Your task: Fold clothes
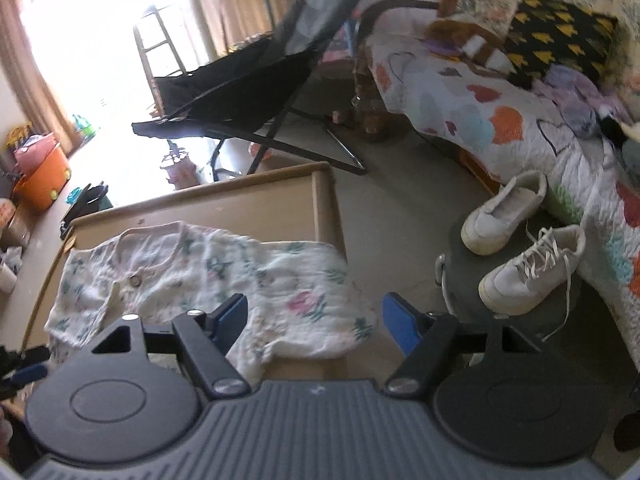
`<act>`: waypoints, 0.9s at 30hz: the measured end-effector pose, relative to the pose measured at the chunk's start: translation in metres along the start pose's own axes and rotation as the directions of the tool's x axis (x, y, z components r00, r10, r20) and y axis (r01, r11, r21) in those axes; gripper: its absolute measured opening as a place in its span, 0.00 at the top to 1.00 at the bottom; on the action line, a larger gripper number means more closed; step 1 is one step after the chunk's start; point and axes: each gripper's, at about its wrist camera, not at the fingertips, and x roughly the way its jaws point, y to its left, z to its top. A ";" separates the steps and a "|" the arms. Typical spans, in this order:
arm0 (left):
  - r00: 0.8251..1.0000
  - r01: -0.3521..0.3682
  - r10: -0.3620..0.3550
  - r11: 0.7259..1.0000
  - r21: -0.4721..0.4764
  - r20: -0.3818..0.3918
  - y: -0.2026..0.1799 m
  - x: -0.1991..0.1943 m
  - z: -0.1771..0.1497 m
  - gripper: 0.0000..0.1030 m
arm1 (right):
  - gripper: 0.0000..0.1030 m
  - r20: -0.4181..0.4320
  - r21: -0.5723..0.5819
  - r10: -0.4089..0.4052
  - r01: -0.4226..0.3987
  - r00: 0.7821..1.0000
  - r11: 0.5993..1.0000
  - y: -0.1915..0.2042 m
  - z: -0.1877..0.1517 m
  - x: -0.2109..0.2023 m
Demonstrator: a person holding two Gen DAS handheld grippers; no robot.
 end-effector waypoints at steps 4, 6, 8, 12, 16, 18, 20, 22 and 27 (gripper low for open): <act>1.000 0.000 0.000 1.000 -0.001 -0.001 0.001 0.000 0.000 0.39 | 0.29 -0.018 0.018 0.000 0.000 1.000 1.000 -0.006 0.006 0.015; 1.000 -0.002 0.002 1.000 -0.005 -0.003 0.001 0.001 0.001 0.39 | 0.31 -0.037 0.031 -0.002 0.003 0.999 1.000 -0.007 0.006 0.024; 1.000 -0.002 0.002 1.000 -0.009 -0.004 0.002 0.001 0.001 0.39 | 0.35 -0.055 0.046 -0.007 0.010 0.998 0.999 -0.009 0.006 0.033; 1.000 -0.001 0.001 1.000 -0.017 -0.005 0.003 0.002 0.001 0.39 | 0.41 -0.080 0.066 -0.025 0.031 0.996 0.997 -0.012 0.002 0.049; 1.000 -0.003 0.003 1.000 -0.025 -0.007 0.005 0.004 0.002 0.39 | 0.44 -0.111 0.091 -0.016 0.026 0.994 0.995 -0.015 -0.004 0.061; 1.000 -0.004 0.004 1.000 -0.028 -0.005 0.005 0.003 0.002 0.39 | 0.45 -0.128 0.119 -0.007 0.023 0.992 0.993 -0.018 -0.007 0.068; 1.000 -0.005 0.005 1.000 -0.031 -0.004 0.006 0.003 0.002 0.39 | 0.50 -0.144 0.151 0.002 0.020 0.990 0.988 -0.022 -0.010 0.073; 1.000 -0.005 0.005 0.999 -0.035 -0.002 0.007 0.002 0.002 0.39 | 0.55 -0.150 0.187 0.021 0.008 0.988 0.982 -0.026 -0.013 0.076; 1.000 -0.002 0.002 0.999 -0.045 -0.001 0.009 0.002 0.003 0.39 | 0.65 -0.141 0.232 0.068 -0.033 0.988 0.972 -0.030 -0.016 0.077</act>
